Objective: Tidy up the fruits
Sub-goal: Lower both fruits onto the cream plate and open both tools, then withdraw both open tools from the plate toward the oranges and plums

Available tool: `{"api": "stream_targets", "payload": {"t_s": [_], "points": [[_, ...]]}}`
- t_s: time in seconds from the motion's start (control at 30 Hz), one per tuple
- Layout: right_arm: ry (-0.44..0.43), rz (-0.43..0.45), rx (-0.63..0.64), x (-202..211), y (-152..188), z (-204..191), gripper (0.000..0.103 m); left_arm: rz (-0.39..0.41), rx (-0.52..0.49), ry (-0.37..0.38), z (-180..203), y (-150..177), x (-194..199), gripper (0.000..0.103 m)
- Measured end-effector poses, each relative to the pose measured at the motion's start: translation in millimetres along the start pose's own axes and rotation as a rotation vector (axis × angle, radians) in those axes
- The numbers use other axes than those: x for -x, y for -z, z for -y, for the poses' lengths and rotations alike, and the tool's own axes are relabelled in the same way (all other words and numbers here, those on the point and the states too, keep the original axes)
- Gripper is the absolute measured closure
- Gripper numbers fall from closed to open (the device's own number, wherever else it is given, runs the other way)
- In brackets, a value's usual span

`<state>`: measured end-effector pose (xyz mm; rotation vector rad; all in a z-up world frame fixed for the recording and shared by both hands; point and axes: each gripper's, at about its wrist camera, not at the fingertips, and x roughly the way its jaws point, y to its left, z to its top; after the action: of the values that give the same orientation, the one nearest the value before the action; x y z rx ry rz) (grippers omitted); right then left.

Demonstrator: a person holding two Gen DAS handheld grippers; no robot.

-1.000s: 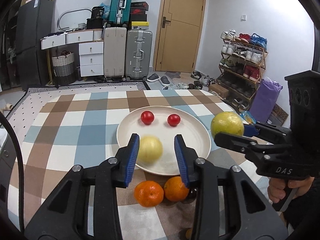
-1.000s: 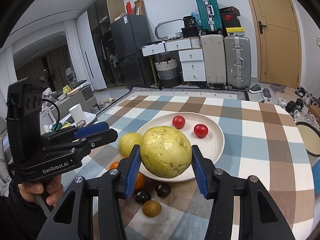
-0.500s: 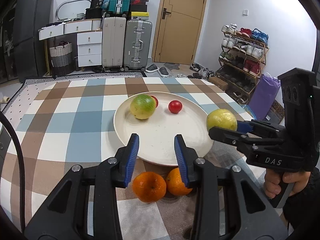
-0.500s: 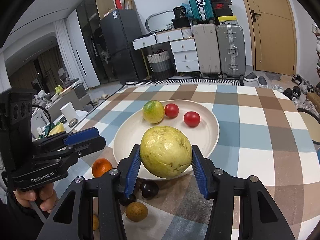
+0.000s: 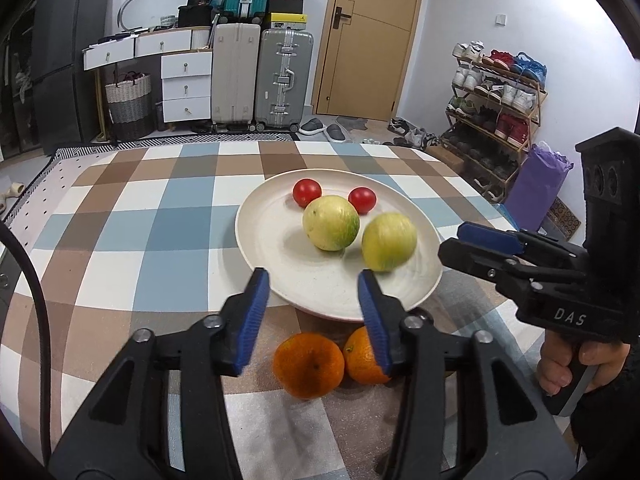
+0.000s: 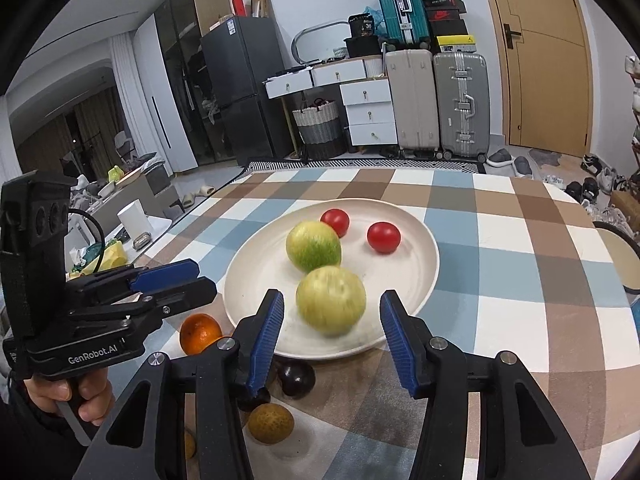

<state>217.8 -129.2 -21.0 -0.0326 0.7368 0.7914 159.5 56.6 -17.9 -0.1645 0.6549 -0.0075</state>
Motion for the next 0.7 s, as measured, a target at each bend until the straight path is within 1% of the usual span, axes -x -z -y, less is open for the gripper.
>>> {"api": "stream_targets", "payload": {"t_s": [0.03, 0.13, 0.2, 0.23, 0.27, 0.4, 0.43, 0.47, 0.5, 0.53, 0.7], "points": [[0.001, 0.002, -0.002, 1, 0, 1, 0.048, 0.004, 0.0, -0.003, -1, 1, 0, 0.049], [0.003, 0.01, -0.008, 3, 2, 3, 0.032, 0.006, 0.005, -0.017, -2, 2, 1, 0.034], [0.006, 0.01, -0.008, 5, 3, 2, 0.028, 0.011, 0.011, -0.019, -4, 3, 3, 0.028], [0.01, 0.01, -0.006, 5, 4, 2, 0.023, 0.012, 0.013, -0.026, -4, 3, 3, 0.023], [0.014, 0.013, -0.004, 5, 5, 2, 0.018, 0.013, 0.015, -0.031, -5, 3, 4, 0.019], [0.027, 0.006, 0.011, 5, 7, 0, 0.011, 0.005, 0.02, -0.041, -7, 4, 3, 0.018], [0.029, 0.002, 0.015, 5, 8, -1, 0.007, 0.002, 0.023, -0.049, -7, 4, 3, 0.016], [0.027, -0.001, 0.017, 5, 8, -1, 0.004, 0.0, 0.023, -0.054, -8, 4, 2, 0.011], [0.024, -0.003, 0.02, 5, 9, -2, 0.003, 0.001, 0.023, -0.057, -8, 5, 2, 0.008], [0.023, -0.009, 0.027, 5, 10, -3, 0.001, 0.005, 0.025, -0.059, -7, 5, 4, 0.002], [0.031, -0.034, 0.063, 4, 12, -8, 0.001, 0.009, 0.02, -0.069, -7, 5, 5, 0.001]]}}
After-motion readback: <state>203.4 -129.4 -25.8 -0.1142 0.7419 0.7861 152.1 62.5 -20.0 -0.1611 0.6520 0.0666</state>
